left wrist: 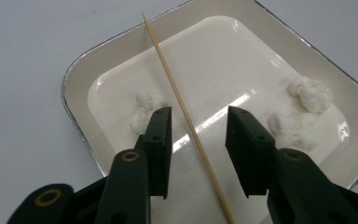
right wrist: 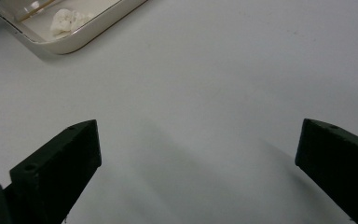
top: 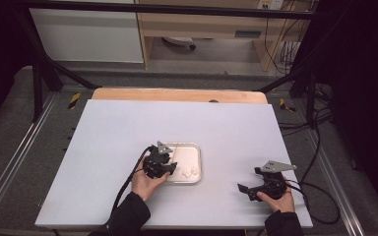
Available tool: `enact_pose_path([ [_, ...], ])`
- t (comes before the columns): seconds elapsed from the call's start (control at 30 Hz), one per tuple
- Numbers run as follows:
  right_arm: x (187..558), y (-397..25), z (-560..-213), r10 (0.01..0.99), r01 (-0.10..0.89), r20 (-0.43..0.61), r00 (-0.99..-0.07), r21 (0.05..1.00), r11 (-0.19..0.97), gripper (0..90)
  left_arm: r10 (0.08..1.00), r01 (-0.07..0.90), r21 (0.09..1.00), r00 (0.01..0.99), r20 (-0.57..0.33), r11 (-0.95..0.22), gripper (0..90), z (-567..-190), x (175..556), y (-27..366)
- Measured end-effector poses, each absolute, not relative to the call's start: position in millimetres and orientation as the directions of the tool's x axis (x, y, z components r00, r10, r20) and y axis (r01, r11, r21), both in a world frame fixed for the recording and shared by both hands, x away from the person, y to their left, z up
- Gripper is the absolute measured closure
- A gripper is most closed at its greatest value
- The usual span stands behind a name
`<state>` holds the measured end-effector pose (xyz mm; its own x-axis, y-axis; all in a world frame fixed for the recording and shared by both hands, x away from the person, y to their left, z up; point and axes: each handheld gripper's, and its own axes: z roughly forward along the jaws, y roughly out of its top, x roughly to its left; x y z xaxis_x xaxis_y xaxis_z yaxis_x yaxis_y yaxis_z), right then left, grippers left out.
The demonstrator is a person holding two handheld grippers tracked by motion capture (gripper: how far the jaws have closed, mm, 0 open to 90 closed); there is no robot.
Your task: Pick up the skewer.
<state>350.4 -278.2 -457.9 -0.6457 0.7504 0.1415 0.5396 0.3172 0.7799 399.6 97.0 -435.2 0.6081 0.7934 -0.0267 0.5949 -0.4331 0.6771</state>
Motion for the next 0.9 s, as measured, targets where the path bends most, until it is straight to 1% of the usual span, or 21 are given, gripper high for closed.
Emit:
enact_pose_path([
  [0.17, 350.3, -278.2, -457.8, 0.750, 0.539, 0.141, -0.646, 0.780, 0.317, 0.7, 0.805, 0.602, 0.679, 0.593, -0.029, -0.419, 71.6, -439.9, 399.1, 96.2],
  [0.2, 350.3, -278.2, -457.8, 0.750, 0.539, 0.141, -0.646, 0.780, 0.317, 0.7, 0.807, 0.603, 0.681, 0.590, -0.029, -0.416, 71.6, -440.1, 398.5, 96.1],
  [0.23, 350.3, -278.3, -457.8, 0.751, 0.539, 0.142, -0.645, 0.781, 0.316, 0.7, 0.809, 0.604, 0.681, 0.587, -0.029, -0.414, 74.3, -440.2, 397.9, 96.1],
  [0.37, 350.2, -278.2, -457.7, 0.751, 0.541, 0.143, -0.644, 0.780, 0.315, 0.7, 0.815, 0.606, 0.681, 0.579, -0.023, -0.411, 78.3, -441.4, 395.4, 94.6],
  [0.6, 350.3, -278.2, -457.7, 0.751, 0.539, 0.142, -0.645, 0.781, 0.316, 0.7, 0.830, 0.611, 0.684, 0.557, -0.013, -0.400, 83.6, -443.0, 392.5, 93.7],
  [0.9, 350.1, -278.1, -457.8, 0.751, 0.541, 0.144, -0.645, 0.780, 0.315, 0.7, 0.848, 0.615, 0.695, 0.530, -0.013, -0.373, 86.1, -444.3, 389.3, 93.7],
])
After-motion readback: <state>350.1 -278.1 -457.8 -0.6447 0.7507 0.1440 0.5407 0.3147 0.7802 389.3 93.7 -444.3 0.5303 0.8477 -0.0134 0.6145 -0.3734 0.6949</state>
